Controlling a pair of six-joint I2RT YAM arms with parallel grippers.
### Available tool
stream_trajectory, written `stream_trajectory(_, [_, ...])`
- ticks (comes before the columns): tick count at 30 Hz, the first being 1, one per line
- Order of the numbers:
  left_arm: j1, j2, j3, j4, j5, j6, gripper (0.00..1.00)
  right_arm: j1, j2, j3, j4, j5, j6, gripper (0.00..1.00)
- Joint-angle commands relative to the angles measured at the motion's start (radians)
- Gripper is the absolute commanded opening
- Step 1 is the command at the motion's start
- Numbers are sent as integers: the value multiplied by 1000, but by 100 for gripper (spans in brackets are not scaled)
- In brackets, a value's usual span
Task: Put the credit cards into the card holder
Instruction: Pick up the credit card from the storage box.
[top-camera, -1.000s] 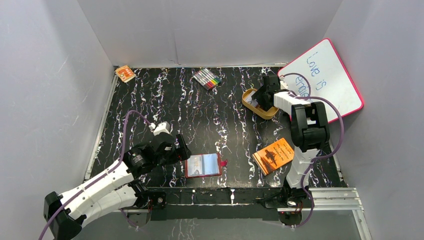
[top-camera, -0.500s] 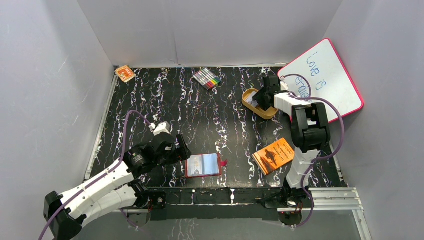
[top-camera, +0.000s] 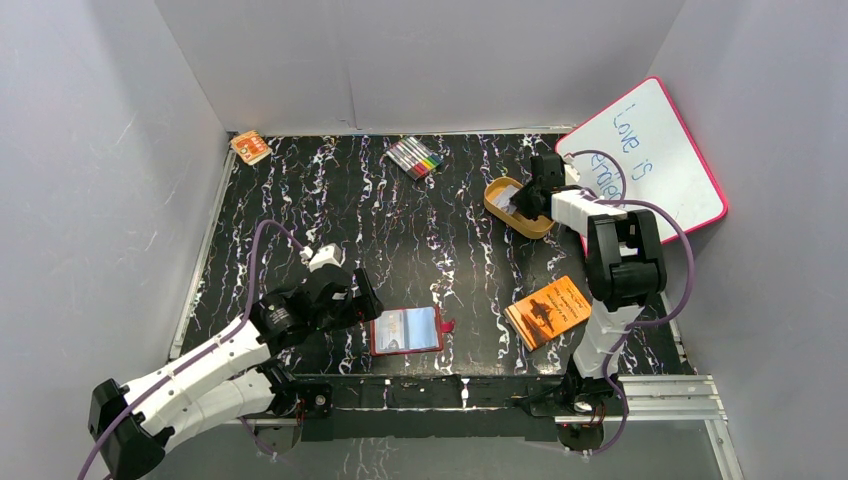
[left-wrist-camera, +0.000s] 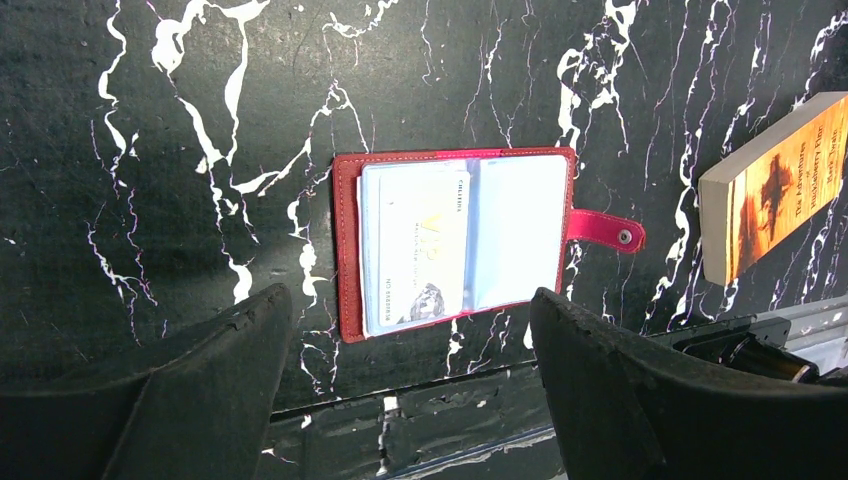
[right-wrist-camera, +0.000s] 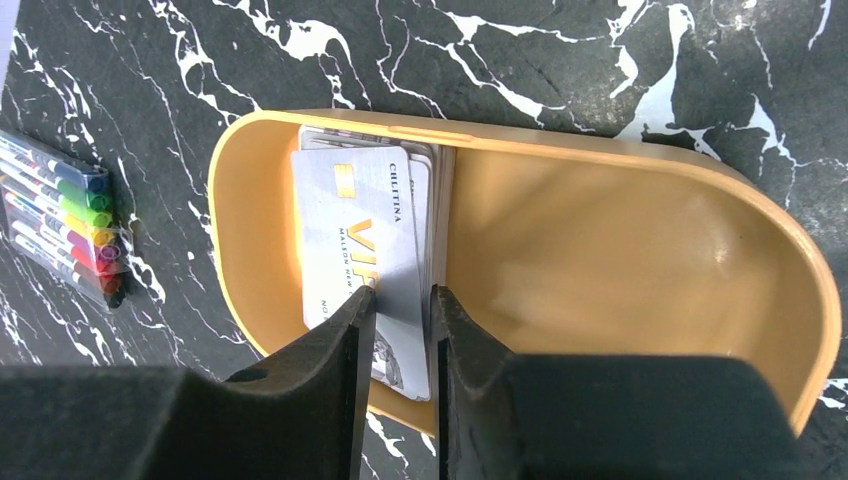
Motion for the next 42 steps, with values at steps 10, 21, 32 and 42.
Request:
stream_trajectory(10, [0, 21, 10, 15, -1, 6, 85, -5, -28, -23, 8, 4, -17, 18])
stream_trajectory(21, [0, 21, 7, 16, 2, 8, 85, -20, -67, -124, 68, -28, -7, 25])
stream_trajectory(32, [0, 15, 2, 17, 8, 0, 85, -30, -62, -107, 84, -69, -20, 46])
stream_trajectory(42, [0, 22, 2, 19, 9, 1, 85, -39, -86, -151, 90, -61, -10, 33])
